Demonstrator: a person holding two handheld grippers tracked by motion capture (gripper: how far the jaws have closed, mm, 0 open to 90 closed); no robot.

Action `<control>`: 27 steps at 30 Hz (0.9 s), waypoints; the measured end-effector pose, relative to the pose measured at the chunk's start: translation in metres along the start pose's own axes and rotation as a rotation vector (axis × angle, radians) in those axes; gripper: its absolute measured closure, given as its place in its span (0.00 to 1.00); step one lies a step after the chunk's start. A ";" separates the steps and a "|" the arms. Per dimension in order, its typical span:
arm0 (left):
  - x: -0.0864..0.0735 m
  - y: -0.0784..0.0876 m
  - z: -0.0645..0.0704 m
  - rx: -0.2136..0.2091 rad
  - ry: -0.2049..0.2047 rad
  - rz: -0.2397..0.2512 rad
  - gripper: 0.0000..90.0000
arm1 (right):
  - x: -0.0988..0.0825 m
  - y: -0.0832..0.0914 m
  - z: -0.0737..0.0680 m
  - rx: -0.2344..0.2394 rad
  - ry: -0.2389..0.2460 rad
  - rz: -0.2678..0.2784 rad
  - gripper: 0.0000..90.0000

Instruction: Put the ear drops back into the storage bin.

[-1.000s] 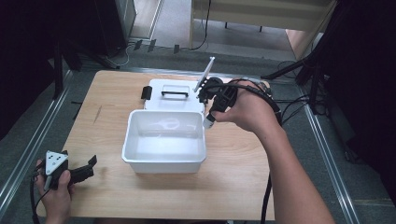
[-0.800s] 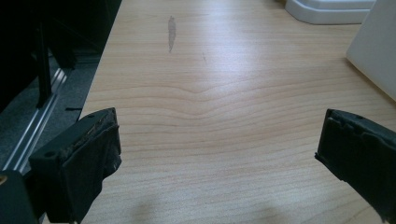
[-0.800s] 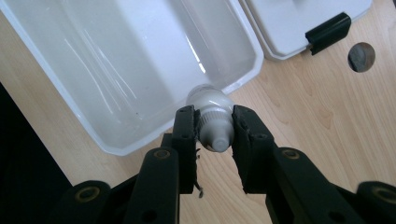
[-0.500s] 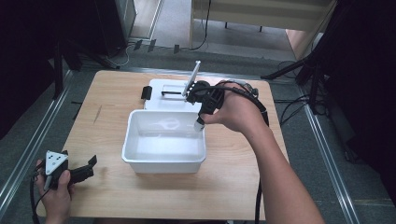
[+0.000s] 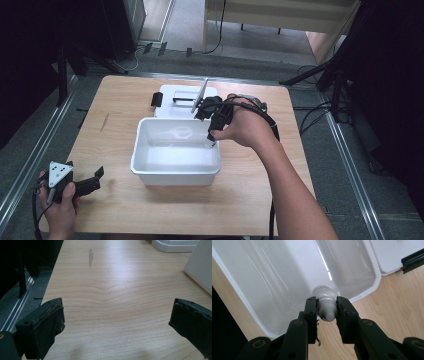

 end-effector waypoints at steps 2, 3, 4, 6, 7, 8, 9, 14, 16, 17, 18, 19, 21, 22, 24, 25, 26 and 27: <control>0.000 0.000 0.000 -0.002 -0.001 0.000 0.00 | -0.001 -0.006 -0.001 0.000 0.011 -0.008 0.81; 0.000 0.000 0.000 -0.002 -0.001 0.000 0.00 | -0.001 -0.006 -0.001 0.000 0.011 -0.008 0.81; 0.000 0.000 0.000 -0.001 -0.001 0.000 0.00 | -0.002 -0.010 -0.001 -0.002 0.014 -0.014 0.80; 0.000 0.000 0.000 -0.002 -0.001 0.000 0.00 | -0.003 -0.013 0.000 -0.006 0.016 -0.018 0.81; 0.000 0.000 0.000 -0.002 -0.001 0.000 0.00 | -0.003 -0.014 0.000 -0.003 0.025 -0.018 0.80; 0.000 0.000 0.000 -0.001 -0.001 -0.001 0.00 | -0.003 -0.016 0.000 -0.004 0.025 -0.018 0.80; 0.000 0.000 0.000 -0.001 -0.001 0.000 0.00 | -0.004 -0.018 -0.001 -0.003 0.026 -0.020 0.80; 0.000 0.000 0.001 -0.003 -0.003 -0.001 0.00 | -0.004 -0.027 -0.003 -0.008 0.048 -0.033 0.80; 0.000 0.000 0.001 -0.004 -0.003 -0.002 0.00 | -0.004 -0.032 -0.003 -0.009 0.061 -0.038 0.80; 0.000 0.000 0.001 -0.003 -0.002 -0.001 0.00 | -0.005 -0.033 -0.004 -0.007 0.059 -0.042 0.80; 0.000 0.000 0.001 -0.003 -0.002 0.000 0.00 | -0.005 -0.036 -0.004 -0.009 0.065 -0.047 0.80; 0.000 0.000 0.001 -0.003 -0.002 0.000 0.00 | -0.005 -0.038 -0.004 -0.008 0.070 -0.048 0.80; 0.000 0.000 0.001 -0.002 -0.001 0.003 0.00 | -0.004 -0.043 -0.005 -0.003 0.076 -0.049 0.80; 0.000 0.000 0.001 -0.003 -0.002 0.002 0.00 | -0.004 -0.045 -0.006 -0.004 0.083 -0.054 0.80; 0.000 0.000 0.001 -0.002 -0.002 0.003 0.00 | -0.004 -0.050 -0.007 -0.014 0.099 -0.066 0.80; 0.000 0.000 0.001 -0.003 -0.002 0.003 0.00 | -0.004 -0.052 -0.008 -0.019 0.101 -0.074 0.80; 0.000 0.000 0.001 -0.003 -0.002 0.003 0.00 | -0.004 -0.054 -0.008 -0.022 0.103 -0.078 0.80; 0.000 0.000 0.000 -0.002 -0.003 0.003 0.00 | -0.005 -0.057 -0.009 -0.022 0.108 -0.081 0.80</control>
Point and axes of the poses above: each handheld gripper's, and its own axes: y roughly backward along the jaws, x roughly out of its top, z roughly to its right, the point moved 7 cm from there along -y, roughly forward along the jaws, and after that the axes turned 12 degrees about -y, right-handed, at the moved point
